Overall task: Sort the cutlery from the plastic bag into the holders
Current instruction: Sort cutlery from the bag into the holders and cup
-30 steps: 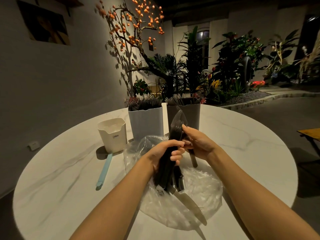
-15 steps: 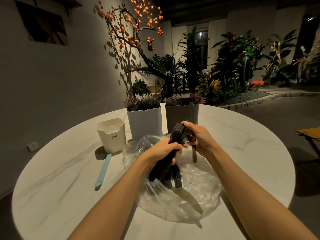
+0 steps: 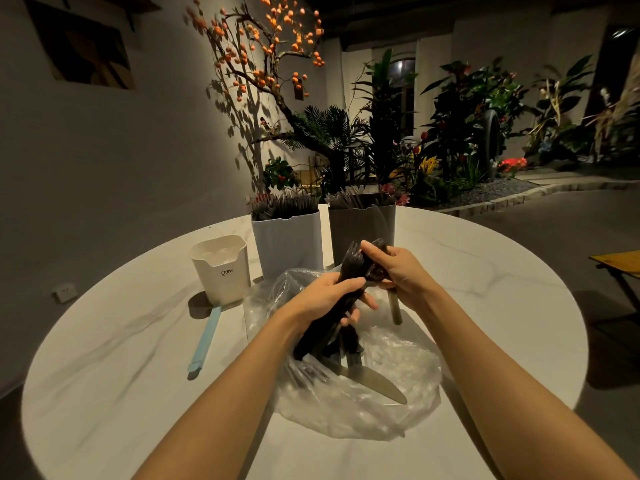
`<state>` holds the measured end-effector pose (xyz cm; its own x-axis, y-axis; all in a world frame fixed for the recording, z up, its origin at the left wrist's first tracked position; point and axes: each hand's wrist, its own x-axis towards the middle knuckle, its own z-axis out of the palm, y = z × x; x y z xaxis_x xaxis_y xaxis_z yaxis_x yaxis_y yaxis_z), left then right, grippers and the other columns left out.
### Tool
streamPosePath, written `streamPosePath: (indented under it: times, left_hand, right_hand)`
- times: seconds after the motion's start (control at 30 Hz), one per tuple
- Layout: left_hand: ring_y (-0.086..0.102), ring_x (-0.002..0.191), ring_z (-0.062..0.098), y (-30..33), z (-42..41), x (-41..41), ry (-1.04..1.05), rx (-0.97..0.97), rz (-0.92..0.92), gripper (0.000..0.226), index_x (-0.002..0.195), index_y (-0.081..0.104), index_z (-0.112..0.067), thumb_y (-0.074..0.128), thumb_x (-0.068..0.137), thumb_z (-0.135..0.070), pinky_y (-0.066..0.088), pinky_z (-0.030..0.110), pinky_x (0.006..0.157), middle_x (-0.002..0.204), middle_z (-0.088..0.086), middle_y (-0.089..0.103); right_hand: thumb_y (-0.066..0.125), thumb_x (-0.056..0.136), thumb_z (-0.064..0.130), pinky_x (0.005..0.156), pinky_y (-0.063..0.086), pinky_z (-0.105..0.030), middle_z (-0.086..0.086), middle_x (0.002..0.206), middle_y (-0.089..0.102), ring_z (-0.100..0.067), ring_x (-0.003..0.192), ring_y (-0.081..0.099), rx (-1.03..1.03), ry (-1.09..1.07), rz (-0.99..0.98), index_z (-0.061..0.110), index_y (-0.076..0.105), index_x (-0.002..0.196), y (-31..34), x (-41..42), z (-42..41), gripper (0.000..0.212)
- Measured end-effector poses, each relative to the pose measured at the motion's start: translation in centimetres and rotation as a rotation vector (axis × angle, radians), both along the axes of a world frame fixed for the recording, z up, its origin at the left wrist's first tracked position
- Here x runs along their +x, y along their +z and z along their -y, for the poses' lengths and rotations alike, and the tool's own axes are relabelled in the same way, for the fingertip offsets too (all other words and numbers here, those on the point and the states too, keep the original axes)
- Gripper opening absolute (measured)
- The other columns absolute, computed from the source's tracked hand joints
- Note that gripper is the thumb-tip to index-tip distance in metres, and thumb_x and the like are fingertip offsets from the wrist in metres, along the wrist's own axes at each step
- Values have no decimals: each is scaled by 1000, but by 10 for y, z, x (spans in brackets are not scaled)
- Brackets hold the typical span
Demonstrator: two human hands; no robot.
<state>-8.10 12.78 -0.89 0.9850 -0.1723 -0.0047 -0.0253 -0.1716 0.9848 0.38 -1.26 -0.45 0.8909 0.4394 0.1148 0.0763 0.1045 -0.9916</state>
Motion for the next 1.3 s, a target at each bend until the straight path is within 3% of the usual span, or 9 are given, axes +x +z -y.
streamPosePath:
  times: [0.1,0.23,0.33,0.43,0.87,1.03,1.17,1.3]
  left_hand:
    - [58,56,11,-1,-4,1,41,32,-2,22,116,55,-10,48,101,-24,50,20,55,83,3,68]
    - [55,54,12,0,-9,-2,19,-3,-35,25,112,57,-5,46,102,-26,48,21,53,79,3,66]
    - [56,53,13,1,-9,-3,29,-12,-26,24,109,58,-9,44,102,-27,48,21,53,86,7,69]
    - [63,58,15,2,-8,-3,43,-1,-12,22,110,57,-12,43,102,-28,50,21,54,90,10,72]
    - [71,70,23,1,-6,-3,119,-100,22,28,117,55,-14,35,105,-30,56,25,57,101,14,74]
    - [61,58,15,1,-10,-2,84,-31,2,35,120,54,-5,39,104,-32,51,22,54,101,15,72]
    - [52,53,12,2,-13,-3,60,-13,-15,35,105,59,-3,40,103,-33,47,20,52,83,3,69]
    - [52,53,12,0,-14,-2,66,-16,-19,31,105,57,-5,42,103,-32,47,20,52,84,4,68]
  right_hand:
    - [63,88,42,65,41,-27,-7,75,67,-21,77,61,-38,-56,-20,10,61,79,0,0,-1,34]
    - [66,85,41,45,34,-16,-8,71,66,-14,60,56,-30,66,-80,3,63,94,1,2,4,38]
    - [65,89,28,39,32,-13,-9,74,65,-13,57,59,-9,122,-83,5,62,95,1,3,8,24]
    - [65,90,19,37,31,-13,-8,75,64,-11,55,57,34,72,-67,8,63,90,-1,5,6,11]
    - [65,89,26,42,35,-14,-5,72,62,-11,68,56,82,-64,-46,11,61,83,-2,4,-2,16]
    - [66,90,23,36,35,-11,-7,73,63,-12,67,56,127,-94,-78,9,61,83,-2,4,0,16]
    - [64,91,20,36,34,-13,-9,73,63,-10,59,59,155,-100,-98,7,60,84,-2,4,-1,15]
    - [62,92,21,38,33,-14,-8,72,63,-10,57,58,152,-88,-105,8,59,84,-3,5,-1,16]
